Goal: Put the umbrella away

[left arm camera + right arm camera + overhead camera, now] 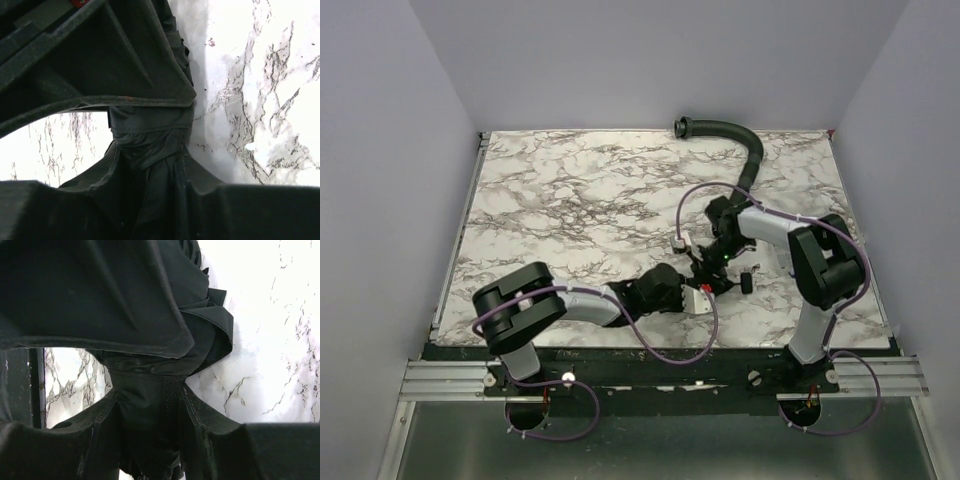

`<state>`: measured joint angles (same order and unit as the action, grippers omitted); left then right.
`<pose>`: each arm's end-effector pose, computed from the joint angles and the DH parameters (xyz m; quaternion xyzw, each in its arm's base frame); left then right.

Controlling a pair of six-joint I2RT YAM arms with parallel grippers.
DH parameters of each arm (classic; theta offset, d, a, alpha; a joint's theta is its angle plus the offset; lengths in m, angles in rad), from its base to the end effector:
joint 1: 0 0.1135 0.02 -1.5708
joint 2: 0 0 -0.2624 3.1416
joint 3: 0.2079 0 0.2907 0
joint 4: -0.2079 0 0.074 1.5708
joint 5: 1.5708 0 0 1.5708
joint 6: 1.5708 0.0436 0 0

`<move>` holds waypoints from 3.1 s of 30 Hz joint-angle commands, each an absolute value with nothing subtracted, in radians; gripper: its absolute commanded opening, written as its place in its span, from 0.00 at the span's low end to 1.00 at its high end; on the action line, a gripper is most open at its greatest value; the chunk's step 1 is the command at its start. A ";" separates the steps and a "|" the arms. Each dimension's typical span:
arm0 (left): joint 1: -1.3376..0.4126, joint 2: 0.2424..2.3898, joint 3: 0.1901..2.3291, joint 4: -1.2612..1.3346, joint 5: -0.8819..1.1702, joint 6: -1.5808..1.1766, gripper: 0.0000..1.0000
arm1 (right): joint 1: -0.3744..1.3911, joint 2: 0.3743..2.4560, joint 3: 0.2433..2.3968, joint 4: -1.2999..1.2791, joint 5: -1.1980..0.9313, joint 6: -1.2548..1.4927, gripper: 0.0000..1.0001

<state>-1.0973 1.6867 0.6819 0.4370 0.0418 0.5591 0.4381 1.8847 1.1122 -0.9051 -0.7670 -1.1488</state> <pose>0.1592 -0.3147 0.1030 0.6527 0.5854 -0.1455 0.4585 0.2909 0.1697 0.1027 -0.6460 0.6638 0.3675 0.0836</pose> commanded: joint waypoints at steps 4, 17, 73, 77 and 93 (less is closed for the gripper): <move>-1.081 1.786 0.718 0.154 0.170 0.357 0.06 | 0.445 1.919 1.046 -0.869 -0.619 -1.113 0.55; -0.850 2.102 0.825 -0.045 0.696 -0.050 0.04 | 0.259 1.526 1.141 -0.767 -0.715 -1.141 1.00; -0.917 1.198 0.244 0.775 0.333 0.209 0.98 | 0.400 1.856 0.950 -0.900 -0.631 -1.192 0.13; -0.991 1.247 0.346 0.611 0.235 0.308 0.95 | 0.400 1.848 0.944 -0.863 -0.619 -1.165 0.13; -1.073 1.367 0.496 0.443 0.137 0.376 0.74 | 0.400 1.808 0.897 -0.775 -0.573 -1.120 0.12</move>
